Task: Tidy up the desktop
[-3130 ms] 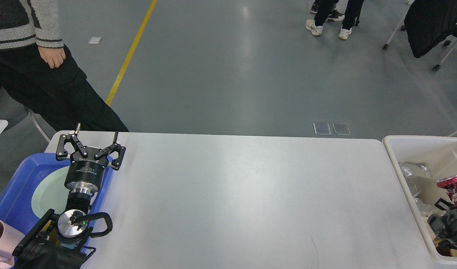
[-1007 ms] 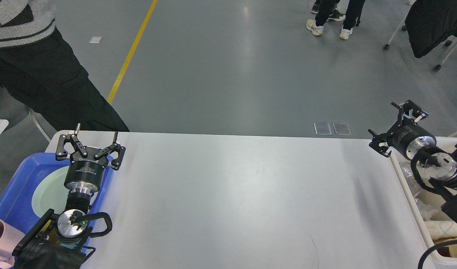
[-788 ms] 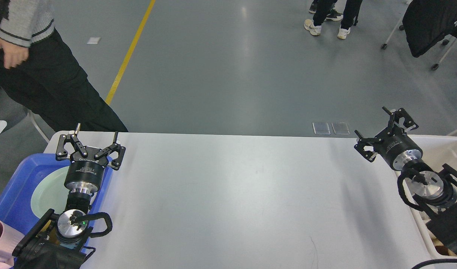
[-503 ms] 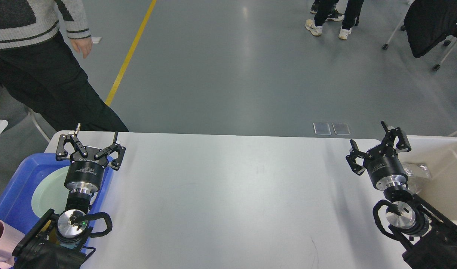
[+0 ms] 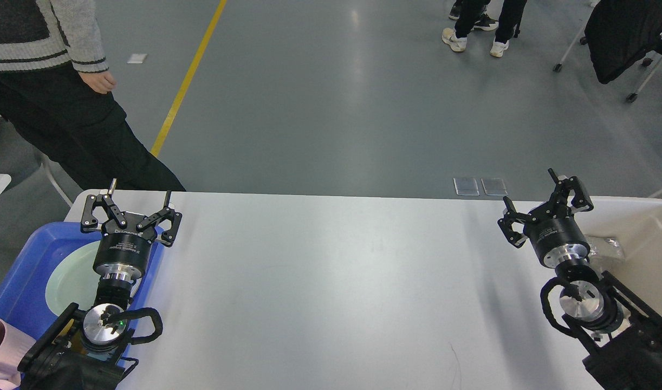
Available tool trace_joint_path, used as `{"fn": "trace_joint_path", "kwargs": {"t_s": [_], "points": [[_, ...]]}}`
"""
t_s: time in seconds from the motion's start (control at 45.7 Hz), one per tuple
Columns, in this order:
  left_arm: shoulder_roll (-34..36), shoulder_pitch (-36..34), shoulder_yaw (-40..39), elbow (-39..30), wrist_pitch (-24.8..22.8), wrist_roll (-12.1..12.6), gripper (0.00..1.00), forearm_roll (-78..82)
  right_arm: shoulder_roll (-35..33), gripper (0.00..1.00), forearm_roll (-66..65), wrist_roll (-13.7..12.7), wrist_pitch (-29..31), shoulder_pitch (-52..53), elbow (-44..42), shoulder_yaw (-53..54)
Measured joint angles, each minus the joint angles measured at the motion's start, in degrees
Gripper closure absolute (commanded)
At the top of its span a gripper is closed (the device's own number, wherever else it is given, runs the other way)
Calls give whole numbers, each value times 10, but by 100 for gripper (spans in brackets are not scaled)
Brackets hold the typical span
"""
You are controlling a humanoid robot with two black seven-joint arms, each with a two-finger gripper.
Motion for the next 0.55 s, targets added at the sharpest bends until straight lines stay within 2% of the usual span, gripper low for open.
{"fn": "trace_joint_path", "kwargs": {"t_s": [0.066, 0.175, 0.219, 0.547], "points": [[0, 0, 0, 0, 0, 0, 4, 0, 0, 0, 0, 14, -1, -7, 0, 2], [0, 0, 0, 0, 0, 0, 4, 0, -1, 0, 0, 60, -1, -19, 2, 2], [0, 0, 0, 0, 0, 0, 4, 0, -2, 0, 1, 71, -1, -22, 2, 2], [0, 0, 0, 0, 0, 0, 4, 0, -3, 0, 4, 83, -1, -24, 2, 7]]}}
